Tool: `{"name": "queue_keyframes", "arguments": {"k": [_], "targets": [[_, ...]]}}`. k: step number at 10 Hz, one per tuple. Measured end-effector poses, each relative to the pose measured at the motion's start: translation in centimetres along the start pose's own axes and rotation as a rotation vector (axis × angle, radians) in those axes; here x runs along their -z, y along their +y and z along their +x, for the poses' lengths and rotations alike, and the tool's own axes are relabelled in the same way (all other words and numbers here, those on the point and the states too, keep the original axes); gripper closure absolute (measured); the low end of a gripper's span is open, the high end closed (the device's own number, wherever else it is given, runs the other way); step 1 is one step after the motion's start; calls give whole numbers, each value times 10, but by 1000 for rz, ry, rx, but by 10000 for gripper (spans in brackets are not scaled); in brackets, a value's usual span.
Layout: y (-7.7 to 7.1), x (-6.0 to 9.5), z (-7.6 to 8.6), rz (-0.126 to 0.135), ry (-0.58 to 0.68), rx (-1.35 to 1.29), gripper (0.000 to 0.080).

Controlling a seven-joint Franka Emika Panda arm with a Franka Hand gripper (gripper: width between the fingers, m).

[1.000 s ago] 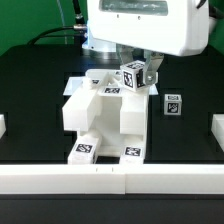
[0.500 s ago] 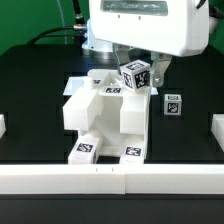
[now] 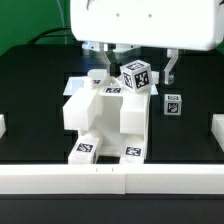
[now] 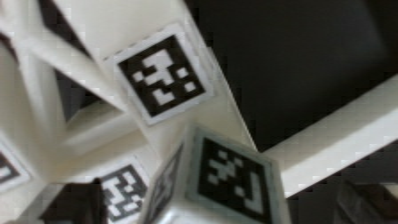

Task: Assemble chair

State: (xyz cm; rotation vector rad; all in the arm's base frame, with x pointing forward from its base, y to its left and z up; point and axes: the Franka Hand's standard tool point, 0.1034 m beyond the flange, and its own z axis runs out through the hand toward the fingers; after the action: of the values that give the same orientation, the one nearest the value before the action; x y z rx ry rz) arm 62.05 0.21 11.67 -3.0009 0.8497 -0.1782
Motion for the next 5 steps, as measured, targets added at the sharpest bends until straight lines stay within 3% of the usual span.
{"name": "queue_keyframes", "arguments": {"k": [5], "targets": [[0,0,1,-7,6,429,151]]}}
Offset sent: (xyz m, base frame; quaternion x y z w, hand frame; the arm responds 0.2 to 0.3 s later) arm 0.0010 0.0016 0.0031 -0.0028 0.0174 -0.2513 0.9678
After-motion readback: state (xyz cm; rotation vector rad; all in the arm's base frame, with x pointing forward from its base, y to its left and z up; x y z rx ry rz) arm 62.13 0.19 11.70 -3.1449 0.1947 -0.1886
